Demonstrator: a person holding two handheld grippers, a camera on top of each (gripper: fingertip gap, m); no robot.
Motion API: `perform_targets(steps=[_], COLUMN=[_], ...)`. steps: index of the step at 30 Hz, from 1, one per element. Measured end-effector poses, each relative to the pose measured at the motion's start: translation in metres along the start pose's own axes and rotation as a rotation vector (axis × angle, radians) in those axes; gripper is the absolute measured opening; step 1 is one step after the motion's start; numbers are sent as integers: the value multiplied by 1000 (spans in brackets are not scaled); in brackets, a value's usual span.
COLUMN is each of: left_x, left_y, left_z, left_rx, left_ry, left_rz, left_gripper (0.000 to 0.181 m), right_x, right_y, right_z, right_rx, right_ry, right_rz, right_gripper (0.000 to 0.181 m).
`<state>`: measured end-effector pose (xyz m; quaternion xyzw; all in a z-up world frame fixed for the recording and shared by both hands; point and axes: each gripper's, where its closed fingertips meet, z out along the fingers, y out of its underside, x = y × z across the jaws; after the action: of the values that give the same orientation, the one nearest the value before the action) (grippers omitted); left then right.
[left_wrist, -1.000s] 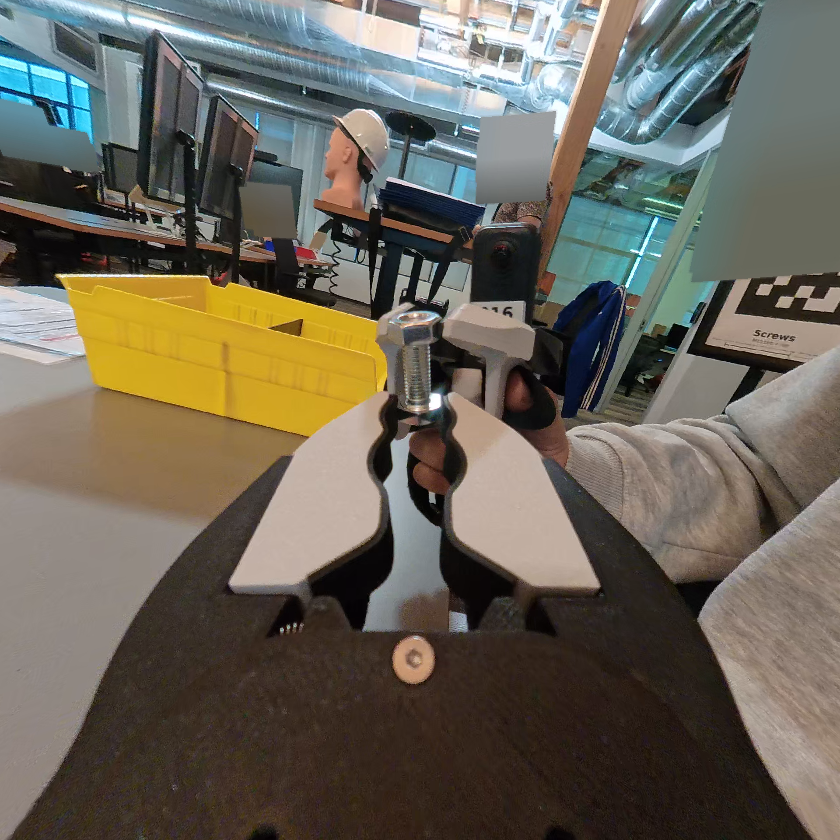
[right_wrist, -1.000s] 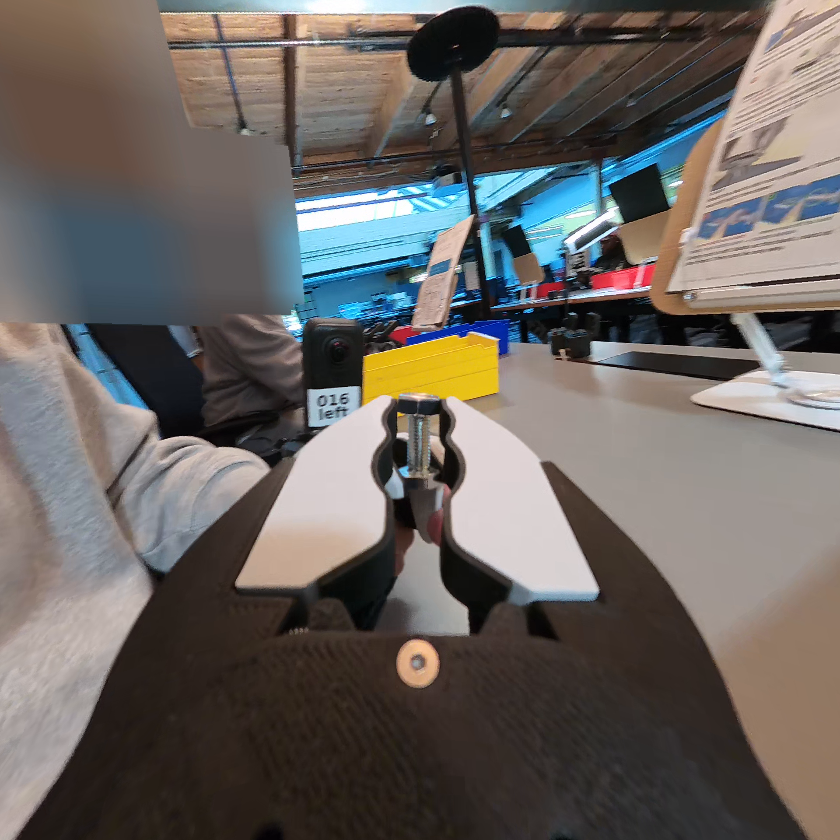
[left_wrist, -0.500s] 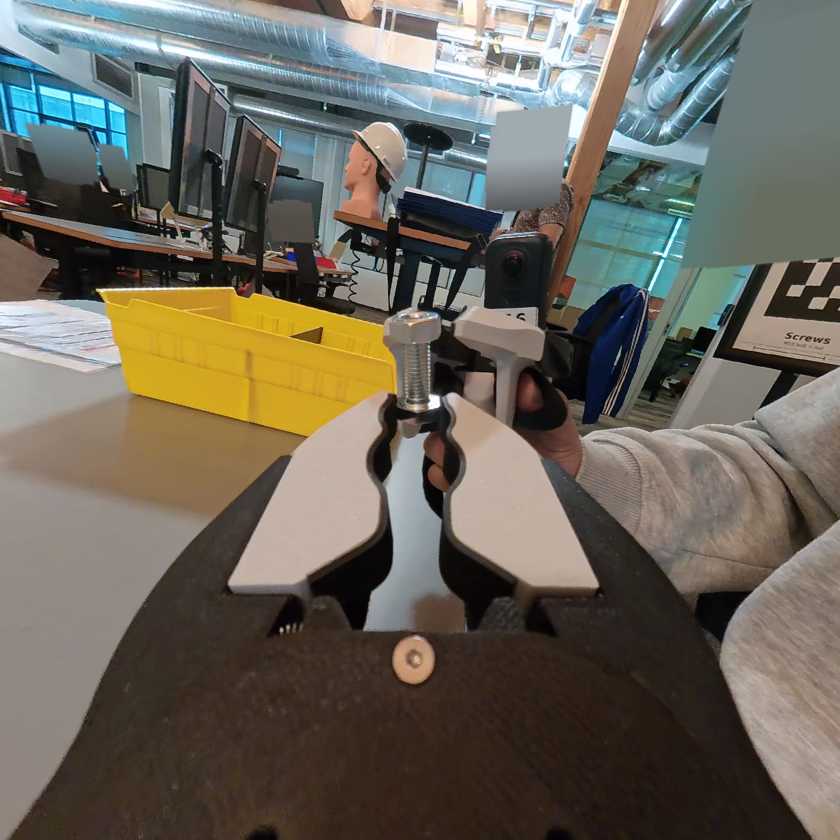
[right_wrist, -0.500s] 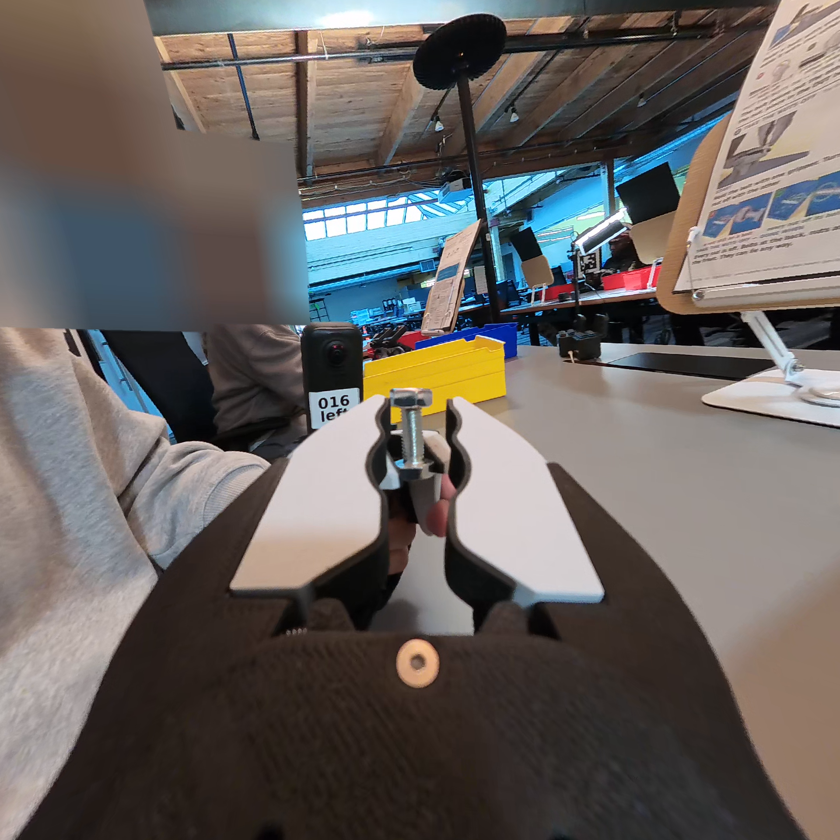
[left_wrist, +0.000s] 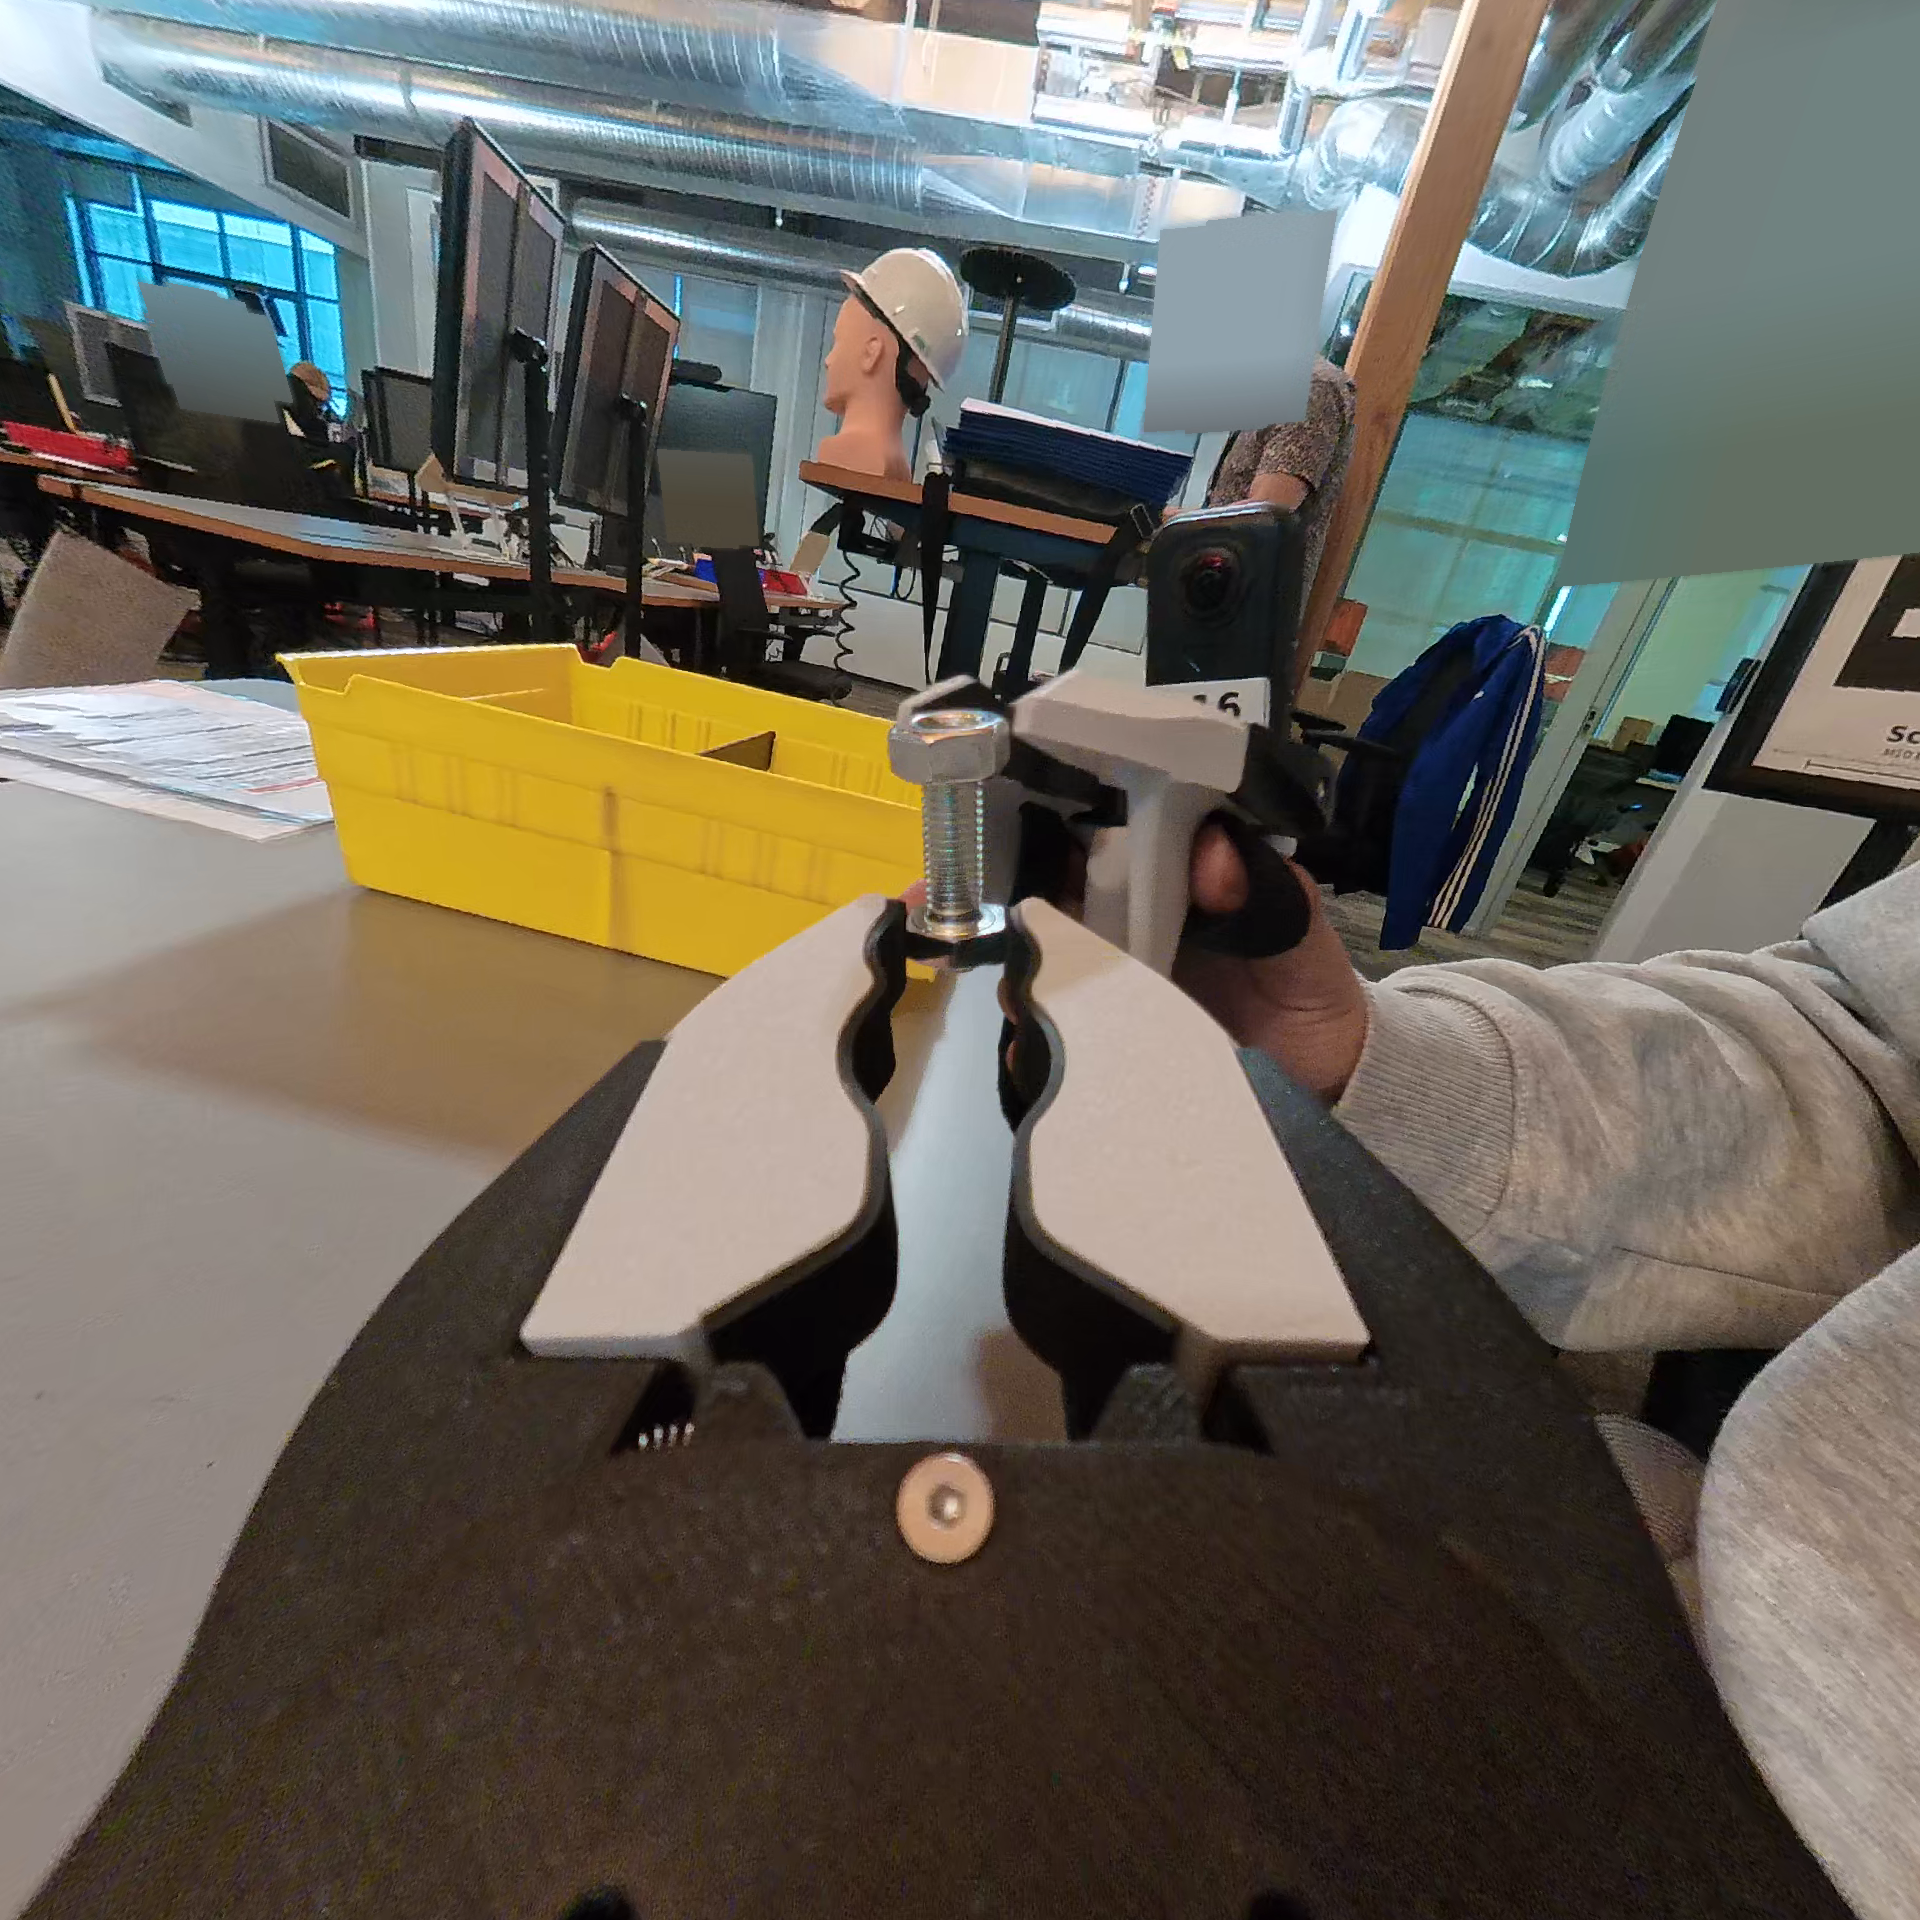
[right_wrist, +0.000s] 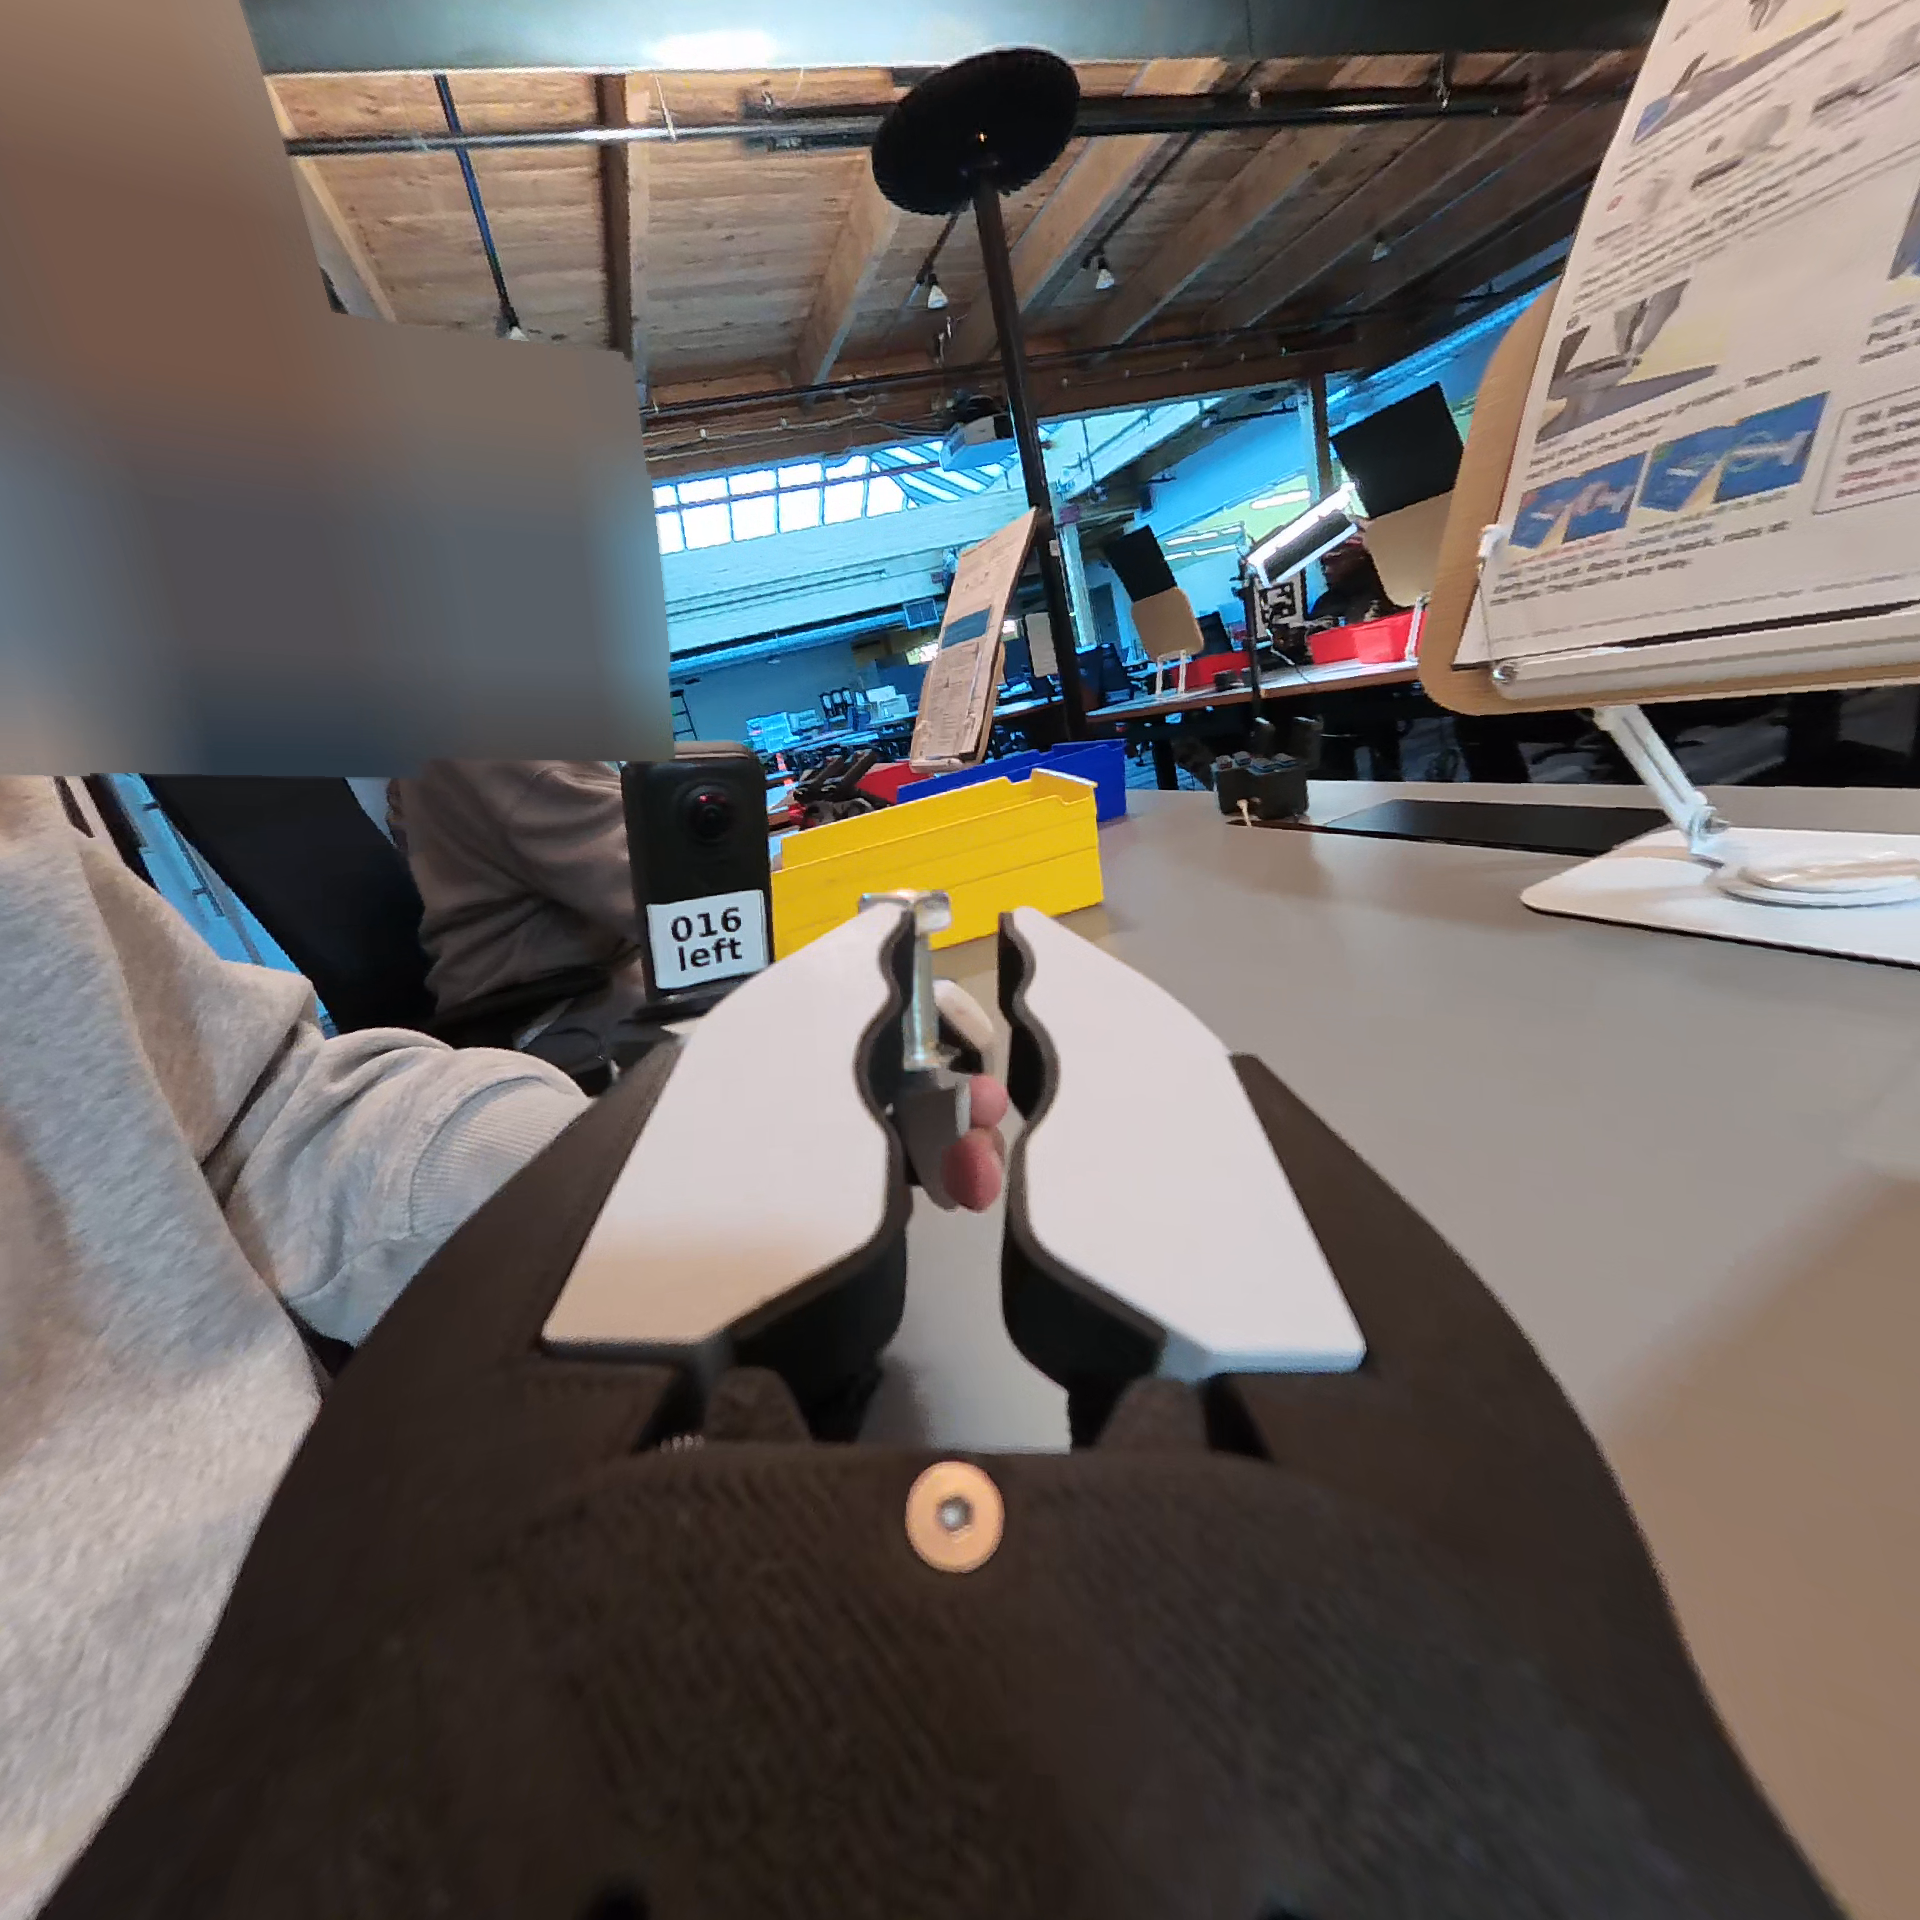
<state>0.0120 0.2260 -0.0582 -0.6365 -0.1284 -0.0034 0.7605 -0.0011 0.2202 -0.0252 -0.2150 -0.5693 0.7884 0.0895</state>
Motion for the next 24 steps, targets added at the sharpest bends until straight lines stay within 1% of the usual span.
perform_targets(steps=[3, 7, 10, 17, 21, 24], left_x=[-2, -1, -1, -2, -2, -2], left_y=[2, 2, 2, 2, 3, 3], left_z=[0, 0, 0, -1, 0, -1], left_rx=[-12, -14, -10, -9, -14, -12], left_ry=[-13, -9, -12, -15, -18, -14], left_rz=[9, 11, 7, 5, 4, 1], left_gripper=[18, 18, 18, 18, 18, 18], right_x=[-5, -8, -6, 4, -3, -6], right_y=[-1, 5, 7, 2, -1, 4], right_z=[1, 5, 5, -1, 0, 3], right_rx=[5, -31, -43, -17, 1, -28], right_ry=[-20, -21, -6, 30, 2, 3], right_rz=[-7, -42, -56, -14, -29, -57], right_gripper=[17, 18, 16, 12, 16, 15])
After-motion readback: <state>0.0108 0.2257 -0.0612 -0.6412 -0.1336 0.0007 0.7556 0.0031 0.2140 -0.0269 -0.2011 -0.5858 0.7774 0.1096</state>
